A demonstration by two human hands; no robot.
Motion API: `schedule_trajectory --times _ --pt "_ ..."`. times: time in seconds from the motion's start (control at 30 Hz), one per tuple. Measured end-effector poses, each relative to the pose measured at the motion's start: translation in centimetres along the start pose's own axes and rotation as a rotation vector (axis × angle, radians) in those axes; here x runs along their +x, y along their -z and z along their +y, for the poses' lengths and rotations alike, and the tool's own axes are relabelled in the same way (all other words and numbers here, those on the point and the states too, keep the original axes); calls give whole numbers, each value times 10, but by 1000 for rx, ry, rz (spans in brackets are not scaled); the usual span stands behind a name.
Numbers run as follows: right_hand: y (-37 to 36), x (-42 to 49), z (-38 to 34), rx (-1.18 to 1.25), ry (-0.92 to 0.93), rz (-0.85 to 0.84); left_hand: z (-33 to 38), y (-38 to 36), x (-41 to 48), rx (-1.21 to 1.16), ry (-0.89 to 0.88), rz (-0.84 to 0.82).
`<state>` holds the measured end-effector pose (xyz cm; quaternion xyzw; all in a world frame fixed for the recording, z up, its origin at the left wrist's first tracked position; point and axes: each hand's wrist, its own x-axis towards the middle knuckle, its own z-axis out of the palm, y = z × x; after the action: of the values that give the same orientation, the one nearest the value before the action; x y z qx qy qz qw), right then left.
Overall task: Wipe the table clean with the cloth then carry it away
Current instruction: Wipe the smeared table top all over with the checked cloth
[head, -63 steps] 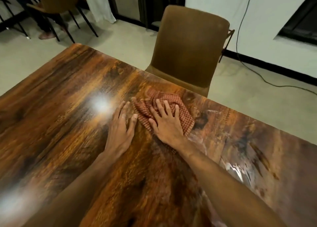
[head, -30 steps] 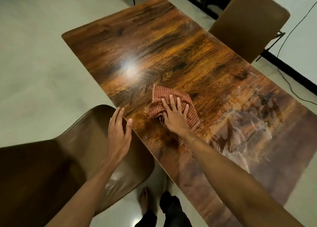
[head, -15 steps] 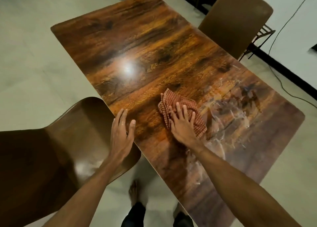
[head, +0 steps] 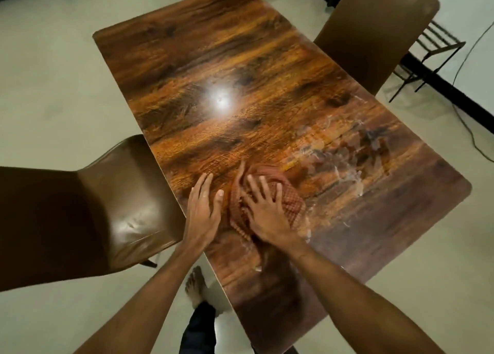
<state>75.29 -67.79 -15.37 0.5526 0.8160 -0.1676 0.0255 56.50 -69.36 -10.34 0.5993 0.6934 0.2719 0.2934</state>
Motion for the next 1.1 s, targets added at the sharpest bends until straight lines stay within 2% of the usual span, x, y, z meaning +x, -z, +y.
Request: schedule_trajectory --times 0.07,0.1,0.27,0.43,0.57,0.63,0.77,0.8,0.87,0.97,1.03,1.1 --pt "-11 9 -29 -33 198 -18 -5 5 -6 18 24 35" --pt "-9 24 -34 -43 235 -7 -10 9 -9 21 39 61" --pt "4 79 -65 -123 203 -30 -43 36 -31 24 141 174" --pt "-31 -26 -85 -115 301 -2 -59 47 -56 -49 196 176" --pt "-45 -98 -61 -132 358 -61 -63 45 -72 -107 194 143" --pt "-36 -89 -54 -143 309 -35 -64 46 -78 -124 180 123" --pt "-35 -66 -83 -70 -41 -8 -61 40 -92 -134 163 73" --pt "-40 -73 -94 -56 -60 -5 -57 38 -95 -134 146 69" --pt "-51 -99 -105 -54 40 -11 -49 34 -98 -143 116 71" --pt "-51 -143 -74 -69 158 -28 -37 27 -104 -174 93 77" --pt "-39 -147 -32 -92 72 -28 -31 21 -108 -176 72 80" --pt "-26 -134 6 -88 -95 -25 -26 12 -113 -167 73 87"
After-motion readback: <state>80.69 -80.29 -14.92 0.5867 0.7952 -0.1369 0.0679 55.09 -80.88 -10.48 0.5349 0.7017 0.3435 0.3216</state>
